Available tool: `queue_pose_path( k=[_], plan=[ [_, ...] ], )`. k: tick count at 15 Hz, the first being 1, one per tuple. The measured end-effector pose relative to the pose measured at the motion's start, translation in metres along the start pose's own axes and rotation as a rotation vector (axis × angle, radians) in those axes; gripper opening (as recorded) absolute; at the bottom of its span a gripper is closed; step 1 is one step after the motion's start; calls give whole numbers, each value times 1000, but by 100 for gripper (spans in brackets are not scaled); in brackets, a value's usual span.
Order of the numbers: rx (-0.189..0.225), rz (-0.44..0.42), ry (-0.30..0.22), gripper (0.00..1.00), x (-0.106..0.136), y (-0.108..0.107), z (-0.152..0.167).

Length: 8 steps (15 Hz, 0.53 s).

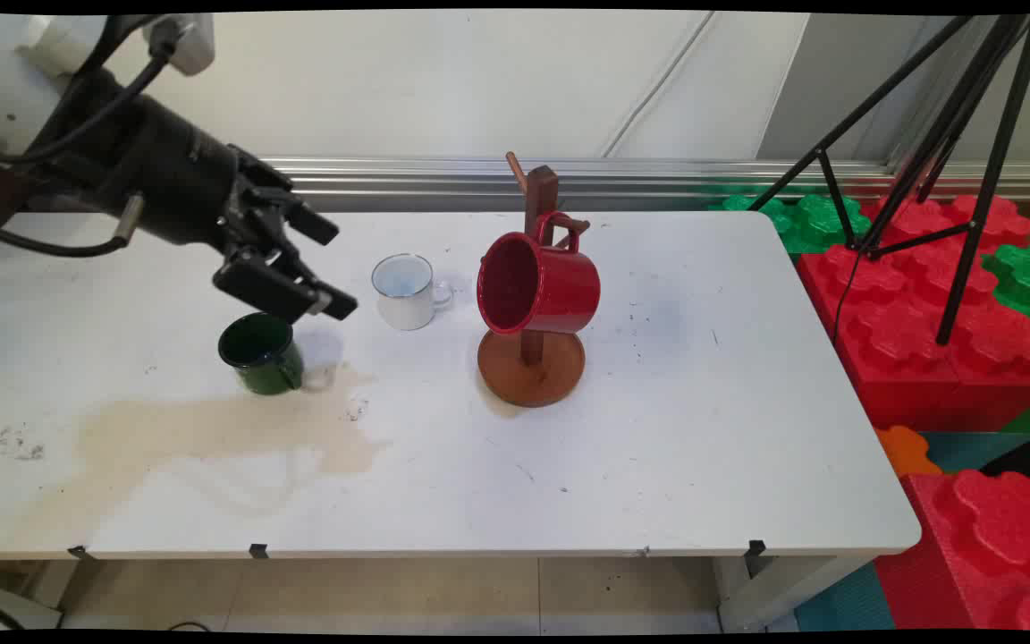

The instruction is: Pick up the red mug from the rack

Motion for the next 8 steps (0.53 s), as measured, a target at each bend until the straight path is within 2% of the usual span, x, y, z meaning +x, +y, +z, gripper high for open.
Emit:
queue_pose_path(
  k=[8],
  plan=[
    [-7,-27,54,100,39,17,12]
  ],
)
